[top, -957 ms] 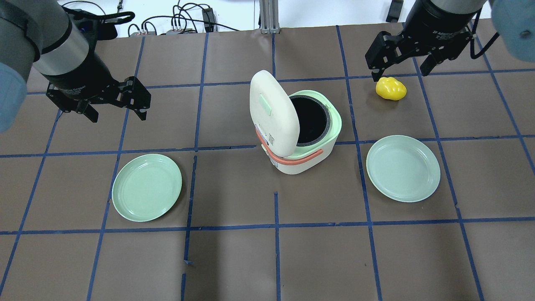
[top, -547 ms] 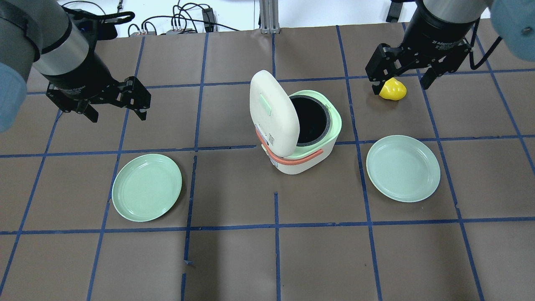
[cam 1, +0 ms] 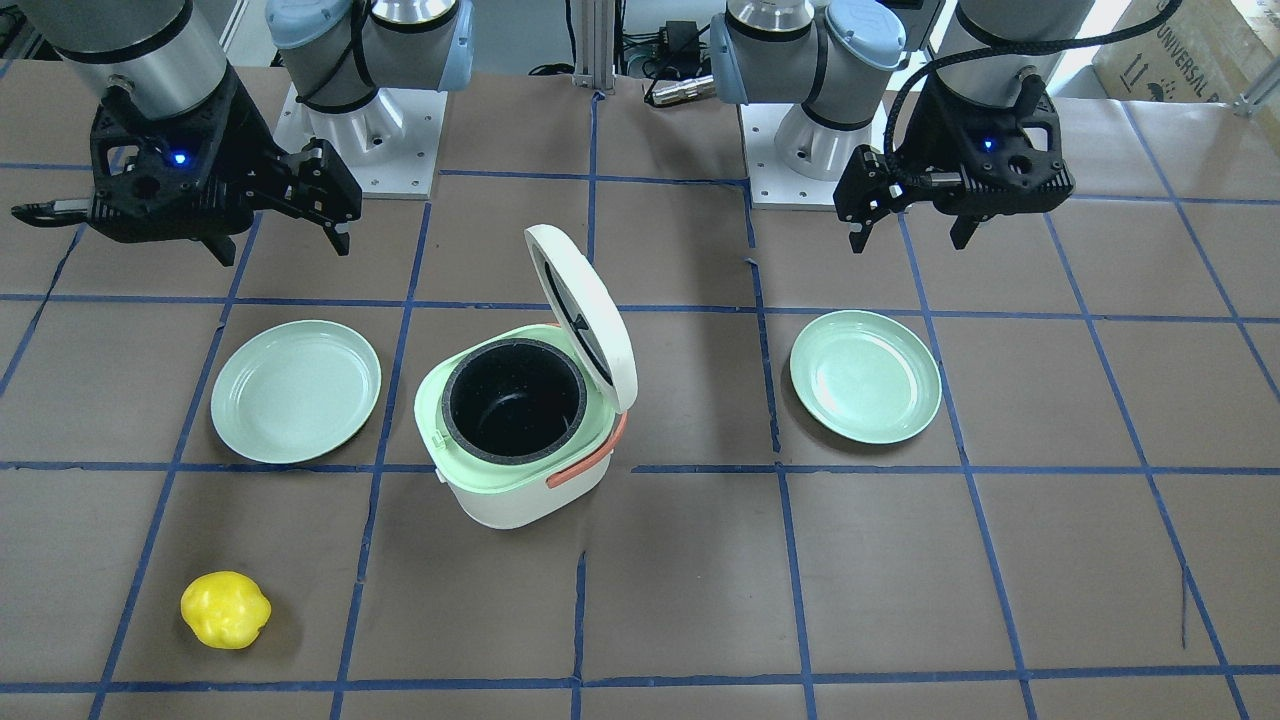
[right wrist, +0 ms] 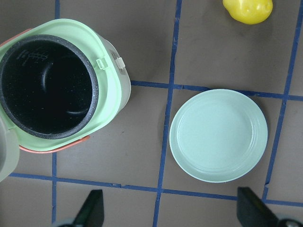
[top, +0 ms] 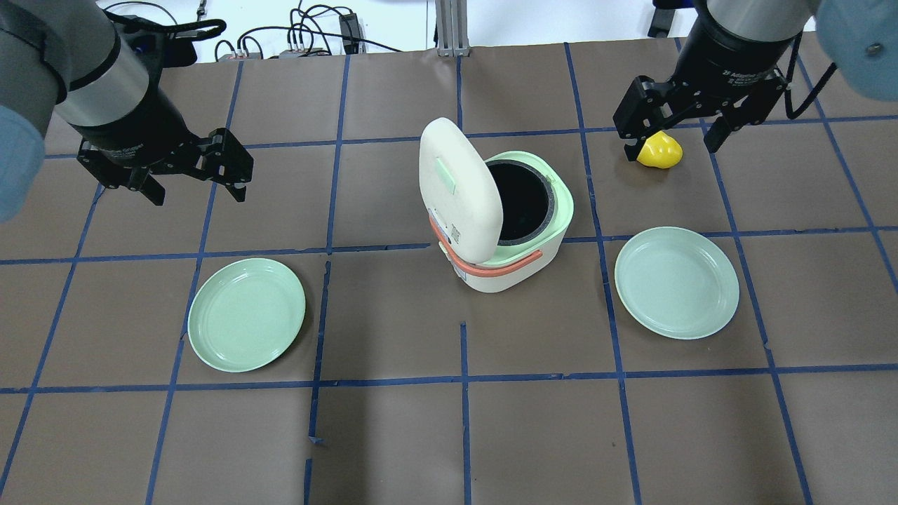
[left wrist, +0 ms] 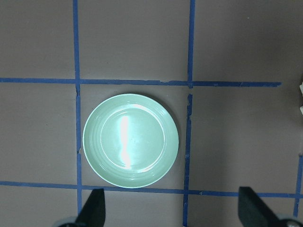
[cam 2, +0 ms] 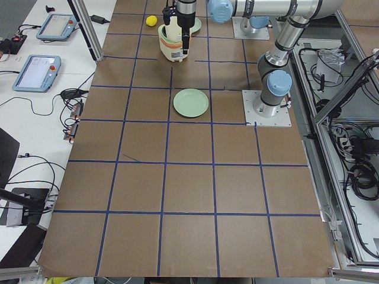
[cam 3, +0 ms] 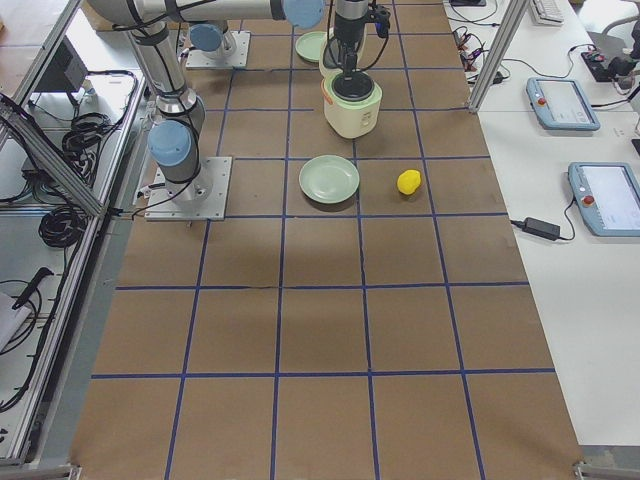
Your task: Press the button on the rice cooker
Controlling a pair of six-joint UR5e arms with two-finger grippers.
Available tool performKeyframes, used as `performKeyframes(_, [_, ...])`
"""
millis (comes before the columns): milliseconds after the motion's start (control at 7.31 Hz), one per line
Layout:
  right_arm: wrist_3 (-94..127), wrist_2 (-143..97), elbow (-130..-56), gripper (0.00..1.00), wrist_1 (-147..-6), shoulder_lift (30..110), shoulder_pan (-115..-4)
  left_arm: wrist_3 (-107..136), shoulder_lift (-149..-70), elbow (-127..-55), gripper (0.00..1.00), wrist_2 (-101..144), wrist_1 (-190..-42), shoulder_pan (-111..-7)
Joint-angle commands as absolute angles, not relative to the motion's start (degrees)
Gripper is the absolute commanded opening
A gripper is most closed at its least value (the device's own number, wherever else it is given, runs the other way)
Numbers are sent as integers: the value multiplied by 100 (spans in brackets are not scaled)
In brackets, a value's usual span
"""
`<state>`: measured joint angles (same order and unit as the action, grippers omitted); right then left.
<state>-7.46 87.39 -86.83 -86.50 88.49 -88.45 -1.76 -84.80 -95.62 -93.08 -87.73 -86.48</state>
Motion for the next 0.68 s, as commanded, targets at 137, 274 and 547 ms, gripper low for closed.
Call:
performKeyframes(137, [-738, 8728, -8684, 99, -8640, 8807, -8859, -176, -8481, -9563, 100, -9308, -8771, -8648])
performKeyframes(274, [-738, 8728, -8701, 99, -8657, 8807, -8859, -176, -8481, -9563, 100, -9308, -8771, -8648])
performKeyframes(547, [-747, 8719, -8824, 99, -8701, 8807, -8859, -176, -8481, -9563, 100, -9308, -8771, -8648])
